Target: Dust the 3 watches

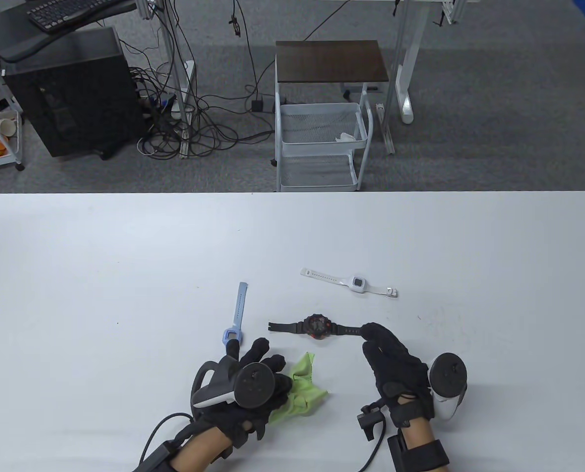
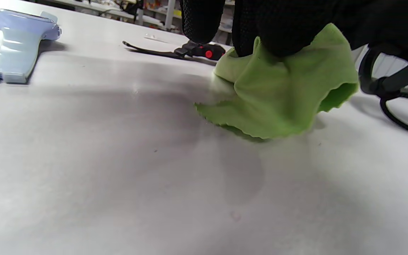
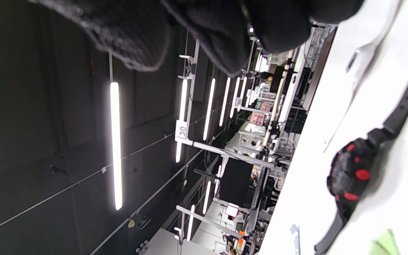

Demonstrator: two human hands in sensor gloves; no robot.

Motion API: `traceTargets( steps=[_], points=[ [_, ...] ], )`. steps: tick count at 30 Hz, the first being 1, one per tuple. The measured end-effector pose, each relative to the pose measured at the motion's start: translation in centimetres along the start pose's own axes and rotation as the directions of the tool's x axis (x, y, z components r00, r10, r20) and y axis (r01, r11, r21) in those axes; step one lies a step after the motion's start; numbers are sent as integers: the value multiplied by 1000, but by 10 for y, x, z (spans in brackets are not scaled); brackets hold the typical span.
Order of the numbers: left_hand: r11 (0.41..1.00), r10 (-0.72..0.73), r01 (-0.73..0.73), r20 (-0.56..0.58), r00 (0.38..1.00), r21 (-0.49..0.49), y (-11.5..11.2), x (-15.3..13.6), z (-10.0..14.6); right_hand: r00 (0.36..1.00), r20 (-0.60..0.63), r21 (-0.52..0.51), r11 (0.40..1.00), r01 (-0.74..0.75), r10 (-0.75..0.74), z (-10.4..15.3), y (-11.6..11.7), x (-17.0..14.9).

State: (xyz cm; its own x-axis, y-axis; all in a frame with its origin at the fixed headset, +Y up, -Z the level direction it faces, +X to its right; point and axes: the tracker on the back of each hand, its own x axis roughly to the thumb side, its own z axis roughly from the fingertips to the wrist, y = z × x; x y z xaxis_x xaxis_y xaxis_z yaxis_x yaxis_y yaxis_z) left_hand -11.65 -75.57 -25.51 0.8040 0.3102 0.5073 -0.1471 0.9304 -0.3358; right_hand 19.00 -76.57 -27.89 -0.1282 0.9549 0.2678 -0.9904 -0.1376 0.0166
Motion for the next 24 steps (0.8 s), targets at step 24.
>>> traceTargets(
  steps=[24],
  points=[
    [918,229,-215,-4,973,333,68,-48,60,978,106,170,966,-197,181,-8,29,10]
  ],
)
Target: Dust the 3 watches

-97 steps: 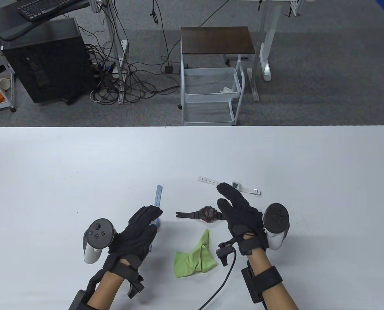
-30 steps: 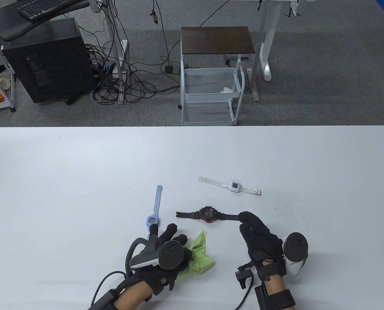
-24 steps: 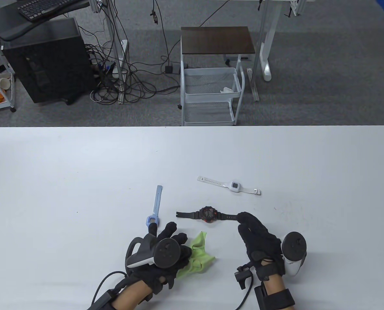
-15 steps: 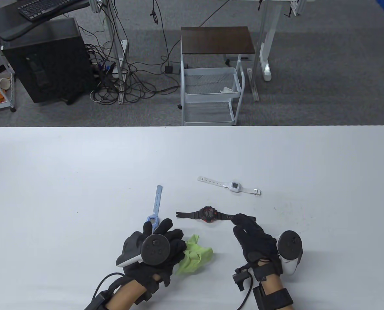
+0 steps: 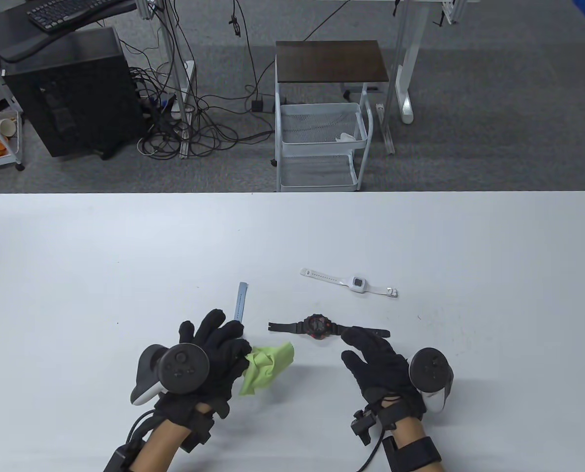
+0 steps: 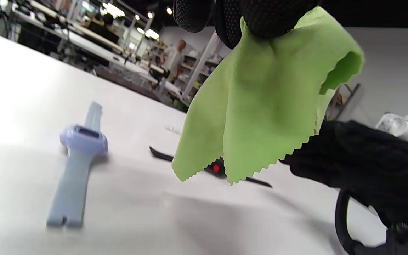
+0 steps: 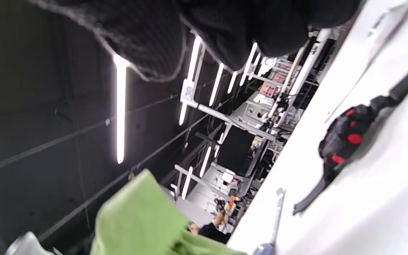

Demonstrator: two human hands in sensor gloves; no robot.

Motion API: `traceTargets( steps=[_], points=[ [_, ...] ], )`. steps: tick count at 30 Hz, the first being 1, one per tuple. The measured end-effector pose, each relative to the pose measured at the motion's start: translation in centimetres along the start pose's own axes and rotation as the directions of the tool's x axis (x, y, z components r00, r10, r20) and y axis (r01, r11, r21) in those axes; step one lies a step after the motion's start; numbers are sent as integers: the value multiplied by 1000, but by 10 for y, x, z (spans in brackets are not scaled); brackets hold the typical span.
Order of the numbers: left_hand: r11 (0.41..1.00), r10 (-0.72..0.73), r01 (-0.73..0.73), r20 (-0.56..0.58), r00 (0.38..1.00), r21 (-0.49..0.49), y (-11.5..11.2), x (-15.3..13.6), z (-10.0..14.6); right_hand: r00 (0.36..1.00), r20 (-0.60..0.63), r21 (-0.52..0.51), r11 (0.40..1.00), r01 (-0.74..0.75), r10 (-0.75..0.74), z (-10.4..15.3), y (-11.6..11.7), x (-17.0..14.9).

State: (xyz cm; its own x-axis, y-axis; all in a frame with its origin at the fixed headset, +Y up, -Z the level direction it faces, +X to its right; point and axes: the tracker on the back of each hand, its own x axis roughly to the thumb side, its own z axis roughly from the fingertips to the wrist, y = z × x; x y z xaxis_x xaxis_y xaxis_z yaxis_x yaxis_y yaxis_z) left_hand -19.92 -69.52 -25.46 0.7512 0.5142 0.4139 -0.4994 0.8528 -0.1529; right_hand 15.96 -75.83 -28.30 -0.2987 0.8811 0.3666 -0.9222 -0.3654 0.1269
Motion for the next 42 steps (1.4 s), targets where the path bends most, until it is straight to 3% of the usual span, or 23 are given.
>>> traceTargets(
  steps=[5,12,15,20,22,27,31,35,42],
  points=[
    [998,-19,21,-38,999,65,12,-8,4,951,99,122,945,-305,294,-17,25,17],
    [993,14,-6,-72,997,116,19,-17,6,875,145,290,826,-484,462,-54,66,24],
    [989,41,-29,-84,996,146,24,-22,8,827,164,354,751,-558,537,-77,88,25],
    [982,80,-60,-108,991,177,29,-31,11,688,223,453,552,-700,691,-116,119,14],
    [981,85,-64,-112,990,181,30,-33,12,660,219,482,509,-714,718,-125,127,8],
    [981,116,-96,-118,986,170,29,-40,10,641,172,528,480,-701,748,-139,143,-6],
    [978,132,-107,-135,982,182,32,-47,12,586,216,509,422,-750,781,-150,150,-11],
    [975,150,-124,-137,979,186,32,-50,12,567,198,559,383,-735,799,-158,153,-12],
    [976,150,-123,-145,978,178,31,-49,12,576,189,563,393,-727,795,-163,157,-13]
  ],
)
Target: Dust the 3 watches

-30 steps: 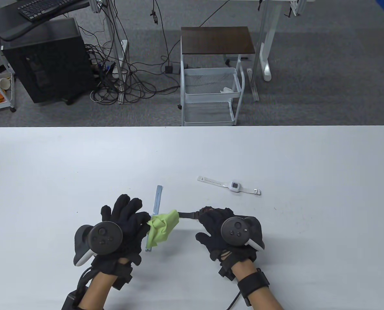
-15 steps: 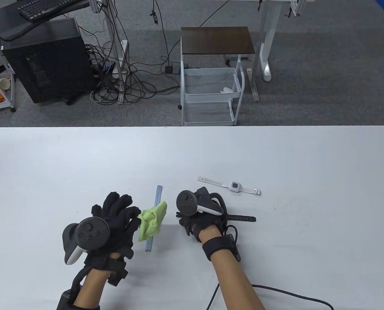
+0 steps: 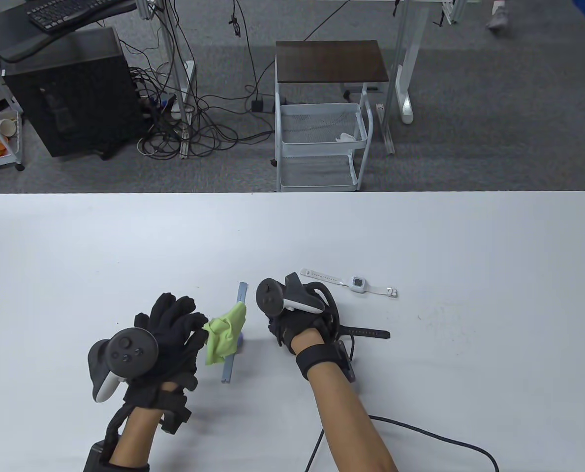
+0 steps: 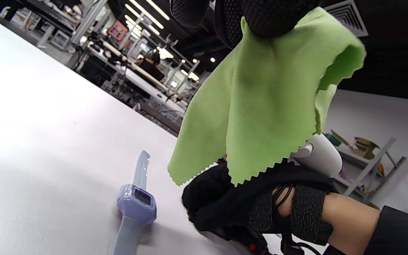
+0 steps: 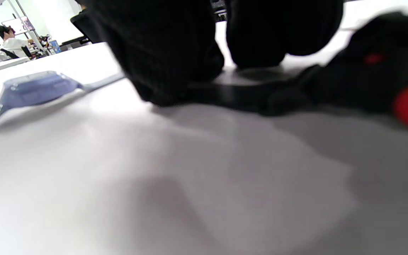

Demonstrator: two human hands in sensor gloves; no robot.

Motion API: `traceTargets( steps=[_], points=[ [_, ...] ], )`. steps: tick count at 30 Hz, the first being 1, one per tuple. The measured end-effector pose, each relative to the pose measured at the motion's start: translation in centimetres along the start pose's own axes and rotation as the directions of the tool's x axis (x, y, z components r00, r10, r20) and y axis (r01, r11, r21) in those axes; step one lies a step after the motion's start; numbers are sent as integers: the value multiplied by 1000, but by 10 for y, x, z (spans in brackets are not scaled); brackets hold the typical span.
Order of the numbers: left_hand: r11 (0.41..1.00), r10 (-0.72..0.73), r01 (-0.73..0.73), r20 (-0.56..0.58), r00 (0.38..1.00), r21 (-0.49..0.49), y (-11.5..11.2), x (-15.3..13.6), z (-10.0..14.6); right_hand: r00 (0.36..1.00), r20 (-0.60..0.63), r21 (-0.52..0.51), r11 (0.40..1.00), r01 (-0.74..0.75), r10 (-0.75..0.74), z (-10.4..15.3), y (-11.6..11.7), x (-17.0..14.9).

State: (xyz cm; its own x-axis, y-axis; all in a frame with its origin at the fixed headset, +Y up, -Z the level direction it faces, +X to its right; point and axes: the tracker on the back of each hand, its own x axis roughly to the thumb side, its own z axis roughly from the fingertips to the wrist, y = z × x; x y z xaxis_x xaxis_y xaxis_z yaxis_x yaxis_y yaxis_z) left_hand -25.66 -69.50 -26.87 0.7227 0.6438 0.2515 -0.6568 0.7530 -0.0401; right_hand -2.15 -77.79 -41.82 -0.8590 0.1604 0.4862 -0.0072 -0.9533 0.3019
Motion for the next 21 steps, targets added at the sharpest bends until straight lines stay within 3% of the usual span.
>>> traceTargets(
  steps=[21],
  points=[
    [998,27,-27,-1,1000,-52,-10,1,-3,1000,6,-65,998,15,-15,-1,0,-6]
  ],
)
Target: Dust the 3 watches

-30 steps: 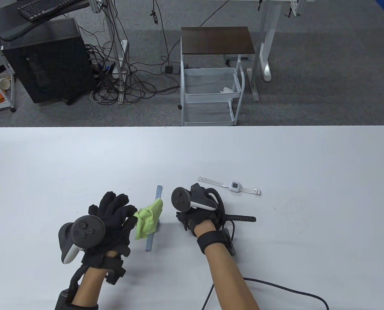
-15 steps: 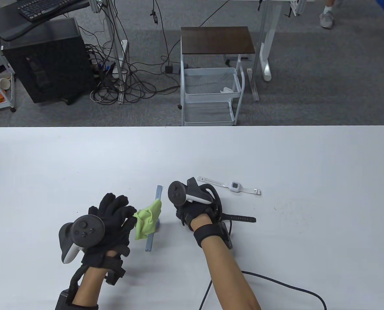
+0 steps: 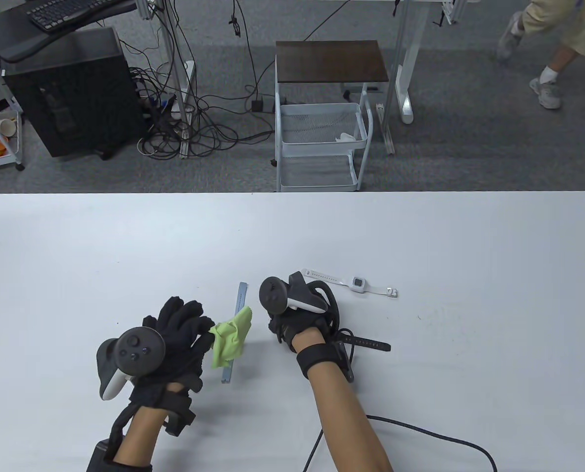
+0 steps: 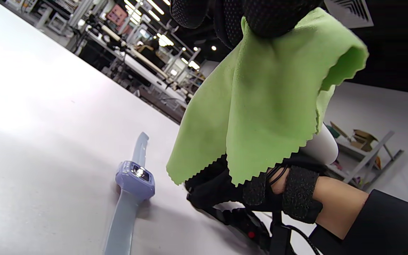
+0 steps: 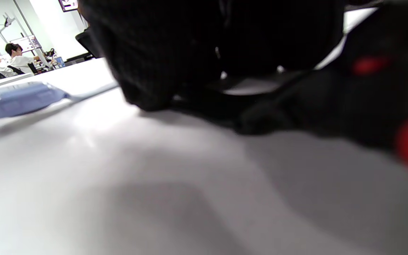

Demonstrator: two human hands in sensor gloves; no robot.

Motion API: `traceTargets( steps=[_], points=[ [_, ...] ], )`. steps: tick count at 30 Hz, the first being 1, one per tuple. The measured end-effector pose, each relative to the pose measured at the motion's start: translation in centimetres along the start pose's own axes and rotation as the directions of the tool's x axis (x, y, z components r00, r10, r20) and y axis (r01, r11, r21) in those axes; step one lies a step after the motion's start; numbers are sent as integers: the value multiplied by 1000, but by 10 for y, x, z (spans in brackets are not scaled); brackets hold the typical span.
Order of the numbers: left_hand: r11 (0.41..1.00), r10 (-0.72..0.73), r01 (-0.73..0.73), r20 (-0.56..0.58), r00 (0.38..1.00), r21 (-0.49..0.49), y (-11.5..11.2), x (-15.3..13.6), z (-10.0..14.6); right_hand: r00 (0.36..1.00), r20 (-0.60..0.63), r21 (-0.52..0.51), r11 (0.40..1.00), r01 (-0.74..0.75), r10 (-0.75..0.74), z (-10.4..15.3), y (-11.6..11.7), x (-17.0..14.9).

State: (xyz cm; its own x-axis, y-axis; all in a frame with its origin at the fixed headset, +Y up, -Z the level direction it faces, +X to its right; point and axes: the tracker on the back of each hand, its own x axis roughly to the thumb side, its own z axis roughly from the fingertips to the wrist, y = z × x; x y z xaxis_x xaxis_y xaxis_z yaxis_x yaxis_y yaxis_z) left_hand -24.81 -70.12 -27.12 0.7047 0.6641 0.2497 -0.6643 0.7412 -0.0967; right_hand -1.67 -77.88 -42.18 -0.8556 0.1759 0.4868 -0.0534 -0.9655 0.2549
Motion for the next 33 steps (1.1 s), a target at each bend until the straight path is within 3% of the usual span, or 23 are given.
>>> traceTargets(
  steps=[11,22,33],
  points=[
    [1000,17,-17,8,1000,-20,-5,1,-1,998,13,-53,997,-60,60,7,1,6],
    [999,29,-29,7,1000,-29,-7,-2,-2,995,19,-41,995,-95,96,9,0,9],
    [999,33,-32,19,999,-44,-10,0,-3,997,33,-131,989,74,-71,28,-8,-10]
  ],
)
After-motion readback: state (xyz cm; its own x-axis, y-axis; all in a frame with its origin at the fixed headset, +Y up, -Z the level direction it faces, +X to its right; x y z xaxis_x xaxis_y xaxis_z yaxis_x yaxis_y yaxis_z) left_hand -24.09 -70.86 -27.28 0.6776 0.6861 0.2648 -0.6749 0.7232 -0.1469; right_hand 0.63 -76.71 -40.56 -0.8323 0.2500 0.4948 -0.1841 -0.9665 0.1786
